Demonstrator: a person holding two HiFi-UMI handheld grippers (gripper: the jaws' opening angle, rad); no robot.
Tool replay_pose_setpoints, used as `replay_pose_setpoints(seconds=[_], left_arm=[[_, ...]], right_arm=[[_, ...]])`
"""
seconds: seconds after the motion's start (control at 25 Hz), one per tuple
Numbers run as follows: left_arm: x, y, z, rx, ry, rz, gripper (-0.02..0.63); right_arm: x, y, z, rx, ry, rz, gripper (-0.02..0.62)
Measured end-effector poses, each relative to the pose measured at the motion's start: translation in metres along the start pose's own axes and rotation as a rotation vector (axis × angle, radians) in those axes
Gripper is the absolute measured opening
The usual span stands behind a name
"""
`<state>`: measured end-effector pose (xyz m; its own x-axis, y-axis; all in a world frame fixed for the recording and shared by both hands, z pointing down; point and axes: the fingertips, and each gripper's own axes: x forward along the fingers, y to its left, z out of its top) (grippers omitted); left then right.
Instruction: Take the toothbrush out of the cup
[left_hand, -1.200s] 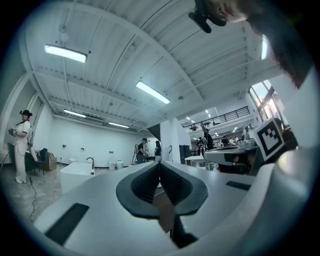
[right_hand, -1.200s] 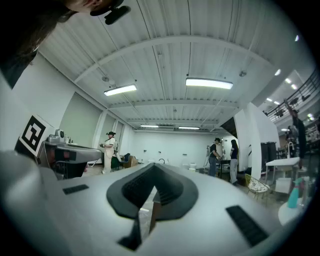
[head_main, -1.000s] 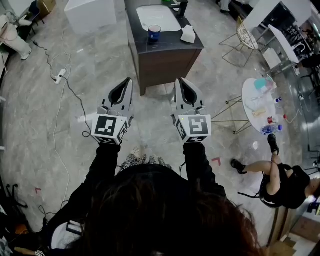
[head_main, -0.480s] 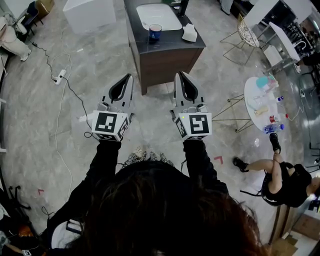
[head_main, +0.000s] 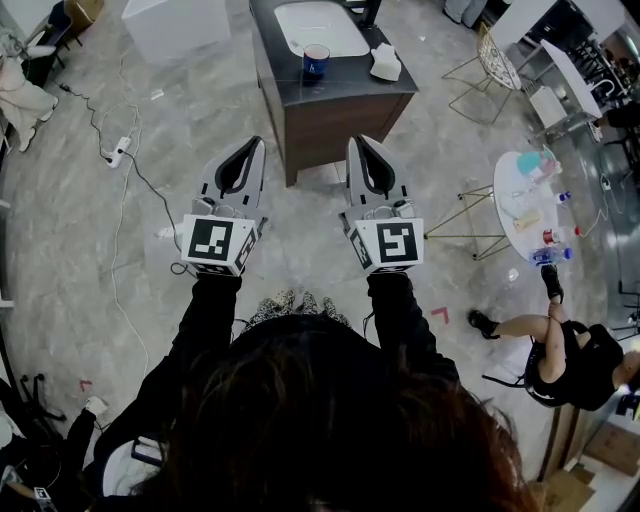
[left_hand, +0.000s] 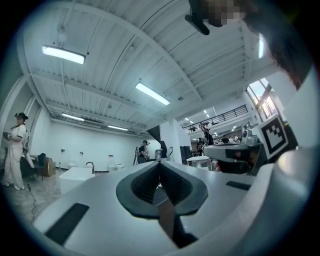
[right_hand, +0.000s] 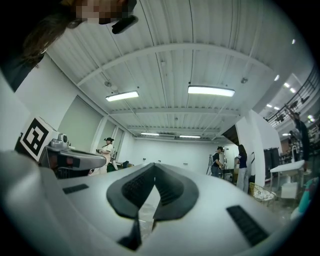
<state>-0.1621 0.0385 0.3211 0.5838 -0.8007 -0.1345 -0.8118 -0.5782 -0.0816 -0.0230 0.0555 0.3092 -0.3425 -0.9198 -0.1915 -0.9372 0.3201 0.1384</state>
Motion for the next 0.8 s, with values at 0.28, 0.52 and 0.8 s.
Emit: replay_pose_setpoints(seconds=[0.28,0.52,0.8], left_arm=[[0.007,0.025,-0.010,-0.012,0.003,-0.006,0.008],[0.012,0.046,-0.017,-0.020,0.008,-0.019,0.008],[0.021,0.061,-0.031,-0.050,0.028,-0.063,0.008]], right_arm=[[0.026,0.008,-0.011,0.004,0.025,0.004,0.005],[0.045,0.017,-0.018,-0.004,0.031,-0.013,0.005],[0.056,0.019,-0.024,-0.017,0.045,-0.050,0.005]])
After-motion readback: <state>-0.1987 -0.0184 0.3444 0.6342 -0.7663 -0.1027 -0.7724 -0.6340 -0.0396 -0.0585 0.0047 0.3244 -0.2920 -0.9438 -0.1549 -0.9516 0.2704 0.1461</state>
